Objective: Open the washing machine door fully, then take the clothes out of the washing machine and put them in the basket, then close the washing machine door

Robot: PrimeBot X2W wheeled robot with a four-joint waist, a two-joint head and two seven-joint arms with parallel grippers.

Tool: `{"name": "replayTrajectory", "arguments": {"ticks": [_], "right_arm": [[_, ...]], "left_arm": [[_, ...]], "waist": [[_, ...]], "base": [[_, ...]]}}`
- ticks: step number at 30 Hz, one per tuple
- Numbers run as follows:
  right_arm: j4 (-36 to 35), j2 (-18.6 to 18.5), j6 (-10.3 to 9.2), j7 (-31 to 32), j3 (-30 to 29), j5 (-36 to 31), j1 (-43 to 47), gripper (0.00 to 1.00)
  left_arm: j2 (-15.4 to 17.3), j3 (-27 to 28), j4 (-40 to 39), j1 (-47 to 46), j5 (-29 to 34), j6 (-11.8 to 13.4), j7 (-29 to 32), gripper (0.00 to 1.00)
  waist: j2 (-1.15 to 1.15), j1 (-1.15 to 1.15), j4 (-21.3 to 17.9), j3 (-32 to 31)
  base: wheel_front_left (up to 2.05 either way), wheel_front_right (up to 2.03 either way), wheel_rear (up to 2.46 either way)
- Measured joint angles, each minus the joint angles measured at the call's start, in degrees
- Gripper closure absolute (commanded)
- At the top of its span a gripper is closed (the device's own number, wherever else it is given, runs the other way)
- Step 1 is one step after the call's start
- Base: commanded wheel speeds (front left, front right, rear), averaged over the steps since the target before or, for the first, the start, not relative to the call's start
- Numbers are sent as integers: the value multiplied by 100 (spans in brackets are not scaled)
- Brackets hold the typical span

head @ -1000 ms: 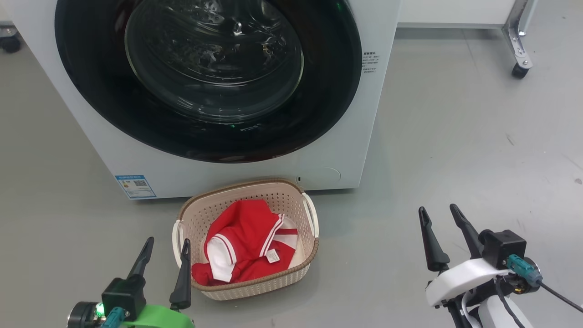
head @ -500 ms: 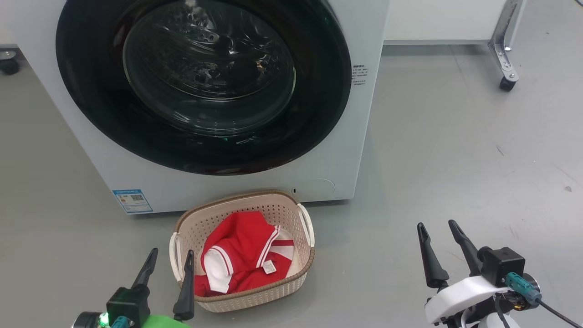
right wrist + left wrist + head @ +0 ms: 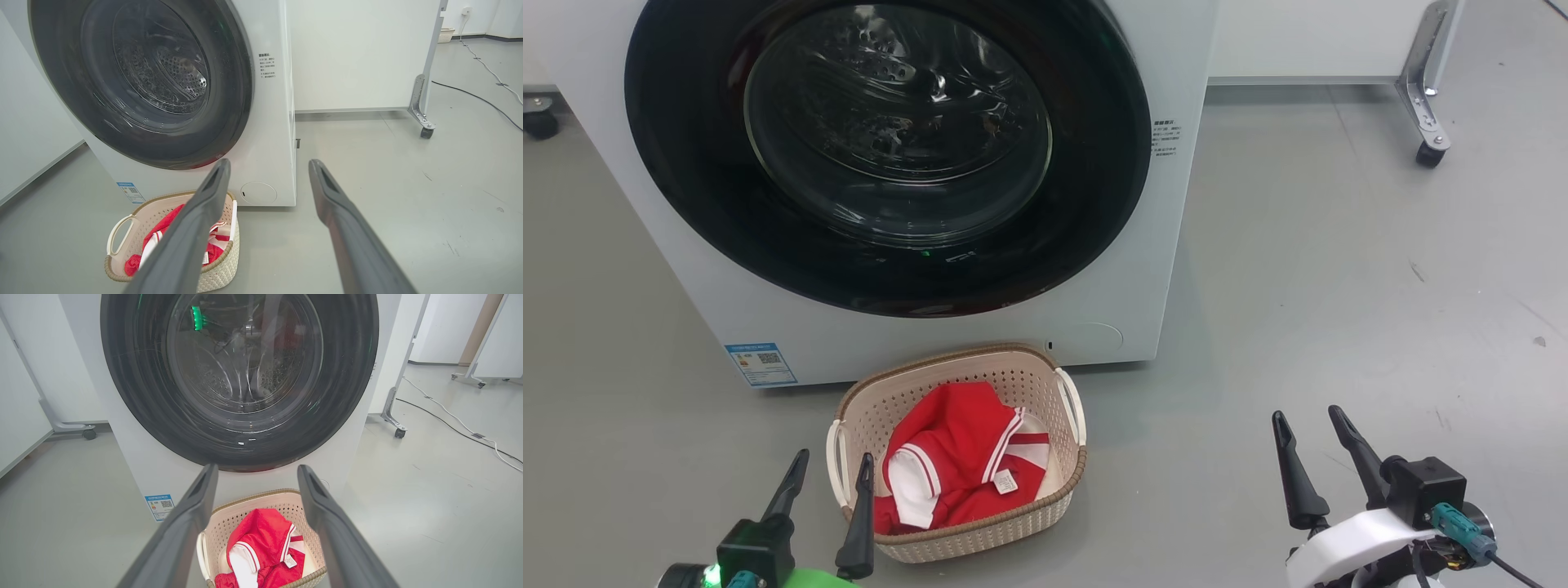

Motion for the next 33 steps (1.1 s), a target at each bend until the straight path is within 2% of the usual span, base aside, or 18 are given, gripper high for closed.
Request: {"name": "replayTrajectory", "arguments": {"ticks": [23,24,33], "right_arm": [[-218,5,-44,0,1,-1,119,0],[-207,8,-42,0,3,0,122,100],[94,77,-40,9,14,123,332,100]], "left_arm": [[1,-27,-98,63,0,43,51,0],[-2,-30,-89,65,0,42,51,100],[-45,-55,250,205,-115,34,58,100]], "waist": [[0,0,3,41],[0,0,4,43],[0,0,5,44]], "base": [[0,0,0],[0,0,0],[0,0,0]]}}
